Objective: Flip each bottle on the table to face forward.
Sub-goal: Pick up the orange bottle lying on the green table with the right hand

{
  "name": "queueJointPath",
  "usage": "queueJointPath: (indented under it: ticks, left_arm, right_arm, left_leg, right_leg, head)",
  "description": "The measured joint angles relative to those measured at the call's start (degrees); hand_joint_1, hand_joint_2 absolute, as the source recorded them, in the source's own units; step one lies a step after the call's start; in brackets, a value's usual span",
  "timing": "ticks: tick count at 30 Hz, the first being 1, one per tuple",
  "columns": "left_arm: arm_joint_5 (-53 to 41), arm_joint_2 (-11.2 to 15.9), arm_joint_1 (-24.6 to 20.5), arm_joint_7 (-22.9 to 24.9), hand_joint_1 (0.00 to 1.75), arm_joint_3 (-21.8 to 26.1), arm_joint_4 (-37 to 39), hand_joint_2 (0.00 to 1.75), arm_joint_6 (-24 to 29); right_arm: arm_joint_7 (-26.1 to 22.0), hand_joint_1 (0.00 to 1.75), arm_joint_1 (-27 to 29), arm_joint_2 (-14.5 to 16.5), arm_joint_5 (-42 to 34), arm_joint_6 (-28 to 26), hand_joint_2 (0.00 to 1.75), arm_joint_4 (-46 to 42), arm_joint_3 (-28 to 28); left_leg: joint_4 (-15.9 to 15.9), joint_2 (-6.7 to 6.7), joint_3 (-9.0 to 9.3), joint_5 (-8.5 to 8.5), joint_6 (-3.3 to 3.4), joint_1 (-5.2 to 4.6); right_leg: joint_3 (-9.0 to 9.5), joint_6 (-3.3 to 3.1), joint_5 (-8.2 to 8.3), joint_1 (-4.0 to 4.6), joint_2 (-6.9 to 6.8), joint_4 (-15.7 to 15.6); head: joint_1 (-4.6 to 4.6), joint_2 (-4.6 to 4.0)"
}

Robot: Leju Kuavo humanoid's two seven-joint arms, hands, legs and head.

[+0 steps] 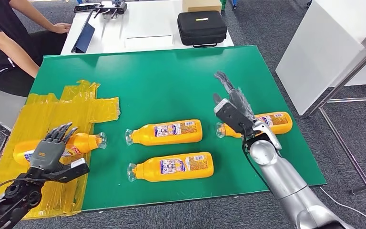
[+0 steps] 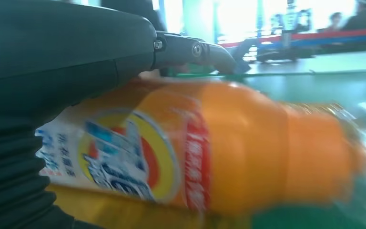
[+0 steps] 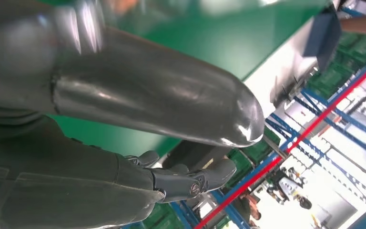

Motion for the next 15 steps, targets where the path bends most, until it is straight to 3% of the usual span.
queueJointPath:
  ticks: [7, 11, 15]
  left_arm:
    - [-6.9, -2.8, 2.6, -2.2, 0.00, 1.7, -2.0, 0.00, 0.2]
    - [-2.0, -3.9, 5.5, -7.0, 0.00, 4.6, -5.6, 0.00, 0.2]
    - [11.5, -4.0, 8.8, -11.6, 0.00, 9.6, -13.0, 0.00, 0.3]
  right_arm:
    - [0.2, 0.00, 5.7, 0.6, 3.0, -0.1, 0.00, -4.2, -1.2]
    - [-0.7, 0.00, 10.3, 0.5, 6.3, 0.0, 1.75, -7.2, -3.2]
    - [-0.3, 0.00, 16.2, 0.5, 12.0, -1.5, 1.75, -10.7, -4.6]
  left_leg:
    - [0.0, -0.01, -0.04, -0.04, 0.05, -0.02]
    - [0.0, 0.03, -0.04, -0.06, 0.05, -0.02]
    - [0.0, 0.04, -0.07, -0.12, 0.00, -0.01]
  right_leg:
    - [-0.04, 0.00, 0.00, -0.03, -0.01, 0.0]
    - [-0.04, 0.01, 0.00, -0.01, 0.00, 0.0]
    - [-0.06, 0.02, -0.02, 0.02, 0.00, 0.0]
  head:
    - [0.01, 0.00]
    - [0.02, 0.00]
    - [0.00, 0.00]
